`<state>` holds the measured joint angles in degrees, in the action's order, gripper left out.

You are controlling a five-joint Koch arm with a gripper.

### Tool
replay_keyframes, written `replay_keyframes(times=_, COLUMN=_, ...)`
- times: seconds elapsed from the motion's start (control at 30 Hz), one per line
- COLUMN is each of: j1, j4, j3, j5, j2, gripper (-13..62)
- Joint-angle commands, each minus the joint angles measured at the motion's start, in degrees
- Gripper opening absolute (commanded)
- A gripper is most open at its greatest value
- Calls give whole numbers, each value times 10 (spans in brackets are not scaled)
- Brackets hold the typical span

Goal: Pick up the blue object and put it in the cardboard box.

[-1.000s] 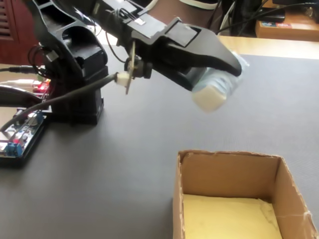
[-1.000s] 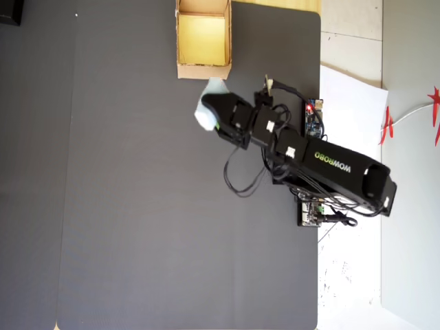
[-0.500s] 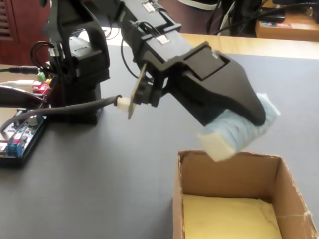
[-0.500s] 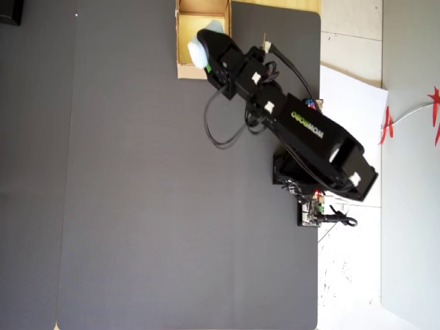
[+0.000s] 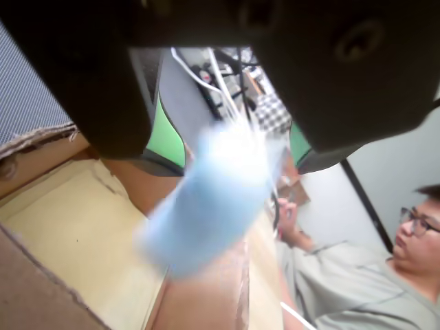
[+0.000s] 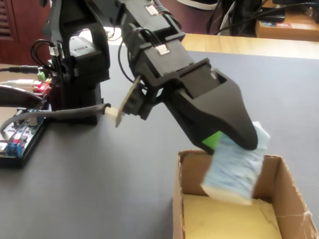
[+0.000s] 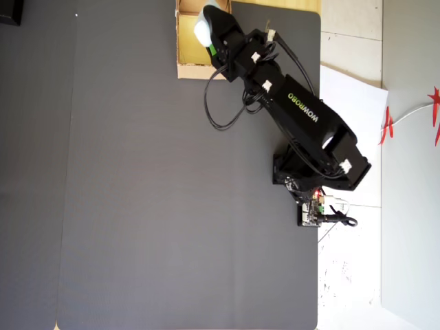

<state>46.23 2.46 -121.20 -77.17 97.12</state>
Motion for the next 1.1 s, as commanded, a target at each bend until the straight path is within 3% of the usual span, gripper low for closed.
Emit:
replay_keyframes(times=0.0, j1=-4, j4=-16, j3=37, j5=-8, j2=34, gripper=309)
replay_keyframes(times=0.47, j1=-79, j4=-38, j3=-70, j5=-25, j2=159, gripper=324)
replay_keyframes(times=1.07, j1=-414, j4=-85, j3=-333, j5=-49, j2=387, gripper=352)
